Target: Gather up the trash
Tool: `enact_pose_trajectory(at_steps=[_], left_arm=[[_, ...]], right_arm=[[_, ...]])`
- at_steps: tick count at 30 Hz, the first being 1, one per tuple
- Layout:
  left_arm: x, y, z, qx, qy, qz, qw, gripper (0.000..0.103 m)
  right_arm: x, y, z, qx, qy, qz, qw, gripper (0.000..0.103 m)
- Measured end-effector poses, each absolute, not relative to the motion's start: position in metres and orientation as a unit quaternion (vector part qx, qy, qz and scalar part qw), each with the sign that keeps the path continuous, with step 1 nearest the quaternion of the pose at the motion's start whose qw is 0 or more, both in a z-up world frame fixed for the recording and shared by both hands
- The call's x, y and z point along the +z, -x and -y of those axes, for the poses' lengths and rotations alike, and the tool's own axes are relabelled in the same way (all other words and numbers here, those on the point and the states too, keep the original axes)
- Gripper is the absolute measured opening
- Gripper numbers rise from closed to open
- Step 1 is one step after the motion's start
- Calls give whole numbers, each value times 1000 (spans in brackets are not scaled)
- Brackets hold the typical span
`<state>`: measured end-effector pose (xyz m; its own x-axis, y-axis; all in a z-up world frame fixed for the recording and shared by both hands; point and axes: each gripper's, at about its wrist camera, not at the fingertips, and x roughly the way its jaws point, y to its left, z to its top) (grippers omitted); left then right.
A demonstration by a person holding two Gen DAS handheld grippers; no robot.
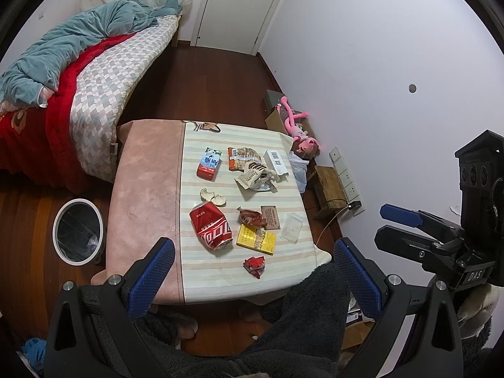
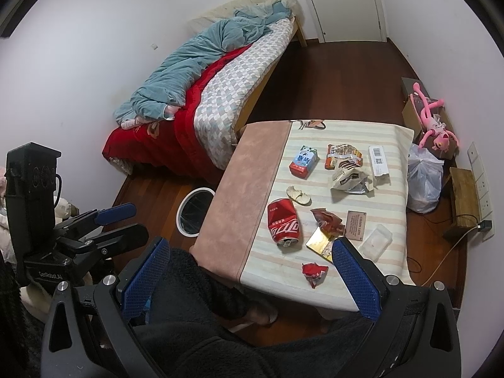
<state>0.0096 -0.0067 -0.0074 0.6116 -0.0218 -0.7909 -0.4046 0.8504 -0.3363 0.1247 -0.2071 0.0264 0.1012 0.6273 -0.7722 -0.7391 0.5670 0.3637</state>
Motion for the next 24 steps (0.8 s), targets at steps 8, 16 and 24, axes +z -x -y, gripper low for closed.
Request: enact_pose_trajectory(at_steps=[8, 16, 24], left_arm=[[-5, -11, 7, 111, 250, -426, 863, 103], [-1, -13, 7, 111, 246, -425, 864, 103], [2, -13, 5, 112, 242, -426, 864, 103]], right_arm=[[27, -126, 207, 462, 58, -486, 740, 103], [30, -131, 206, 462, 55, -485, 741, 103], [29, -133, 206, 464, 54, -483, 740, 103]])
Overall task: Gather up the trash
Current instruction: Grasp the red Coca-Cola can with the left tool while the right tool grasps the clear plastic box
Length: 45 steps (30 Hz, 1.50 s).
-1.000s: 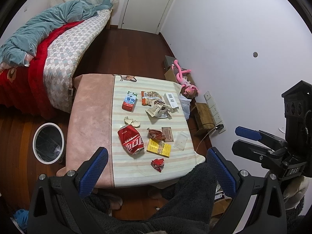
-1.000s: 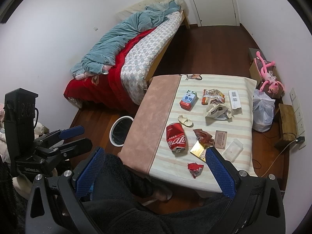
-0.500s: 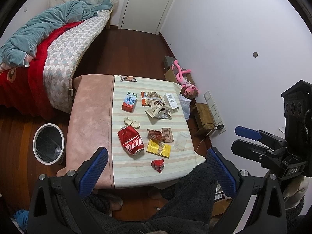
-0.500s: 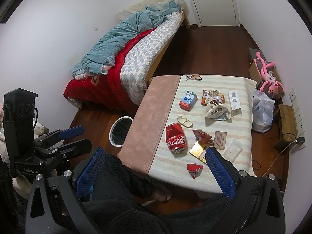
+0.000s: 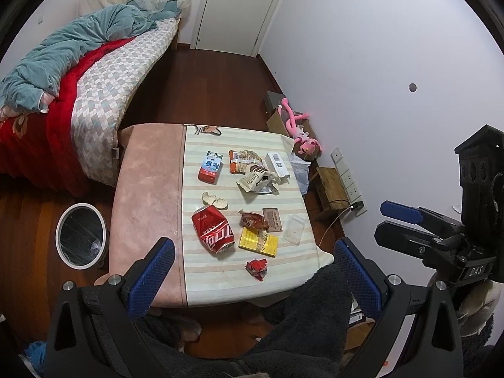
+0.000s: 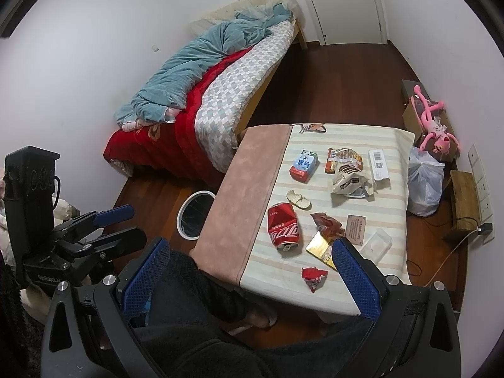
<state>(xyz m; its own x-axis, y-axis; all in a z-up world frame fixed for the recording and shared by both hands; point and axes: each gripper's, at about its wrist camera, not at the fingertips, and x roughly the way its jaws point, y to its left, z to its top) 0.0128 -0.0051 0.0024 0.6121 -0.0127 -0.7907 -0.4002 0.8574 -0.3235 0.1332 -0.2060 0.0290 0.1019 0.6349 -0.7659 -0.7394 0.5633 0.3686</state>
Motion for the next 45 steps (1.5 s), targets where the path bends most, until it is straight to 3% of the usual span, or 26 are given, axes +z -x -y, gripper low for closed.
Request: enact_pose_trajectory(at_steps=[6, 11, 14, 16, 17, 22, 27, 31, 34, 36, 39, 40, 45], left_arm=[[-3, -18, -1, 137, 235, -430, 861, 103], [-44, -49, -24, 226, 193, -443, 846, 103], [-92, -76, -41, 242, 212, -477, 818, 103], [-132, -98, -53, 244, 233, -513, 789, 103], [-148, -105, -55, 243, 239, -526, 780, 103], [-250, -142, -69, 229, 313, -607, 694, 103], [-307, -152, -74, 215, 408, -624, 631, 102], [-320, -158, -77, 217, 443, -609, 620, 101], [-321, -162, -74, 228, 434, -614, 619, 77], [-316, -165, -71, 234, 419, -615, 626, 77], [-304, -173, -59, 232, 354, -630, 651, 77], [-299, -175, -55, 232, 322, -637, 661, 77], [-283, -179, -39, 218, 196, -665, 687, 77]], right_arm=[[31, -140, 205, 458, 46, -482, 746, 103], [5, -162, 215, 396, 19, -497, 772, 103], [-39, -187, 223, 330, -7, -517, 790, 101], [-78, -205, 229, 290, -28, -537, 791, 81], [-102, -215, 231, 270, -37, -553, 787, 77], [-197, -258, 238, 188, -50, -604, 773, 77], [-263, -287, 238, 145, -59, -635, 756, 77], [-297, -301, 234, 123, -54, -651, 747, 77], [-312, -309, 228, 116, -51, -659, 742, 77], [-322, -313, 224, 113, -44, -662, 739, 76], [-330, -313, 218, 114, -31, -668, 735, 62], [-329, -311, 216, 115, -18, -664, 739, 50], [-326, -301, 214, 137, 37, -668, 731, 50]])
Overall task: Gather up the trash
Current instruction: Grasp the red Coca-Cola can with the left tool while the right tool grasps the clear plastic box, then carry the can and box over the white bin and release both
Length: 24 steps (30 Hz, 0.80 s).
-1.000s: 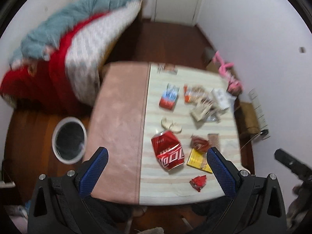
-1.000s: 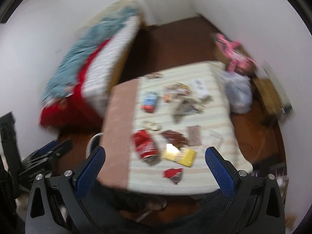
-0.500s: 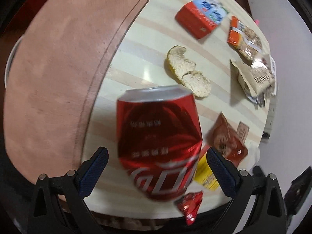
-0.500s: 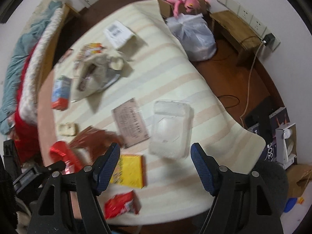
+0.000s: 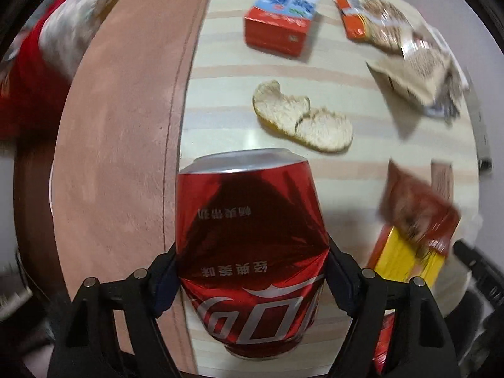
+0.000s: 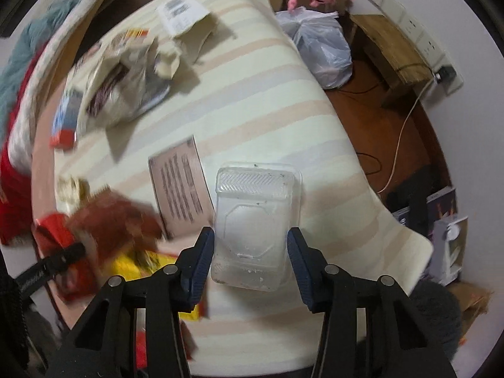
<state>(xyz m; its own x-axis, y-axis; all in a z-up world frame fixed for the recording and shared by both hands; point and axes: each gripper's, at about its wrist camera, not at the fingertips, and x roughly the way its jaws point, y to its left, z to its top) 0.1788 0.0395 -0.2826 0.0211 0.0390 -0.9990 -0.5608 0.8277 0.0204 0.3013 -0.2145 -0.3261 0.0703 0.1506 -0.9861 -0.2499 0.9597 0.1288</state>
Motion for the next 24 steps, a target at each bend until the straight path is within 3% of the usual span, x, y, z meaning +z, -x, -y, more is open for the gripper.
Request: enact_pose_trajectory(at_steps=[11, 18, 24], left_arm=[[-272, -172, -32, 230, 193, -646, 702, 76], [-223, -155, 1, 270, 125, -590, 750, 76], [-163, -113, 19, 284, 92, -524, 798, 76]], right_arm=[[-326, -298, 213, 138, 73, -663, 732, 52], [-323, -296, 216, 144, 73, -649, 743, 48], [-287, -273, 217, 161, 69, -608, 775, 48]])
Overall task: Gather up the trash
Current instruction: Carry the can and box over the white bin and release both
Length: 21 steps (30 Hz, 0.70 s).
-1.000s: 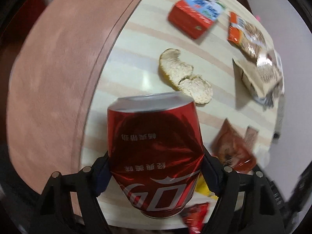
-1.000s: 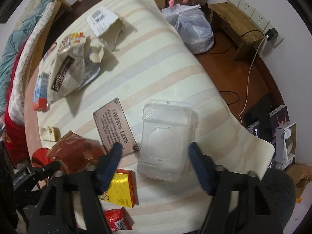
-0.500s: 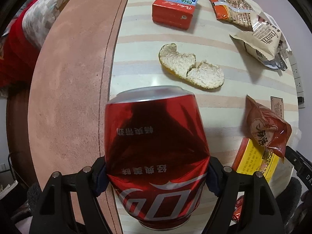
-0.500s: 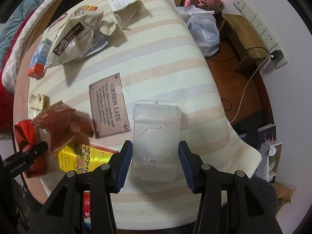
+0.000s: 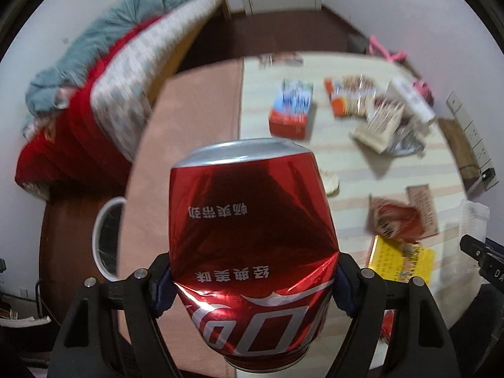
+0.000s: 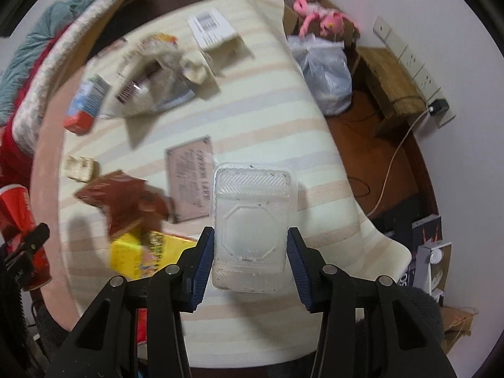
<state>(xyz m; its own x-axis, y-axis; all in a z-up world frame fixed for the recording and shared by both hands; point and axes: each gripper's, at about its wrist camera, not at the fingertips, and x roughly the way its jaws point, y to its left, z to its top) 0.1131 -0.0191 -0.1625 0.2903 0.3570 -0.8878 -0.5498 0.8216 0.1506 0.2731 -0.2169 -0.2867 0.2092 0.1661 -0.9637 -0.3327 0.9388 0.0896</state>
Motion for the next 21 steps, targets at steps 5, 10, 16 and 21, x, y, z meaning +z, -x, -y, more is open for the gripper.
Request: enact_pose_trajectory(at_steps=[5, 10, 16, 21], left_arm=[[-135, -80, -15, 284, 104, -476, 826, 76], [-107, -62, -40, 286, 117, -440, 843, 76], [-79, -13, -88, 307, 141, -405, 850, 76], [-78, 27, -139, 337, 161, -389, 842, 76]], right_arm=[[-244, -247, 210, 190, 69, -565, 800, 48], [-196, -215, 182, 234, 80, -517, 819, 48], [-144, -165, 120, 297, 112, -462, 828, 48], [-123, -120, 50, 354, 145, -434, 816, 48]])
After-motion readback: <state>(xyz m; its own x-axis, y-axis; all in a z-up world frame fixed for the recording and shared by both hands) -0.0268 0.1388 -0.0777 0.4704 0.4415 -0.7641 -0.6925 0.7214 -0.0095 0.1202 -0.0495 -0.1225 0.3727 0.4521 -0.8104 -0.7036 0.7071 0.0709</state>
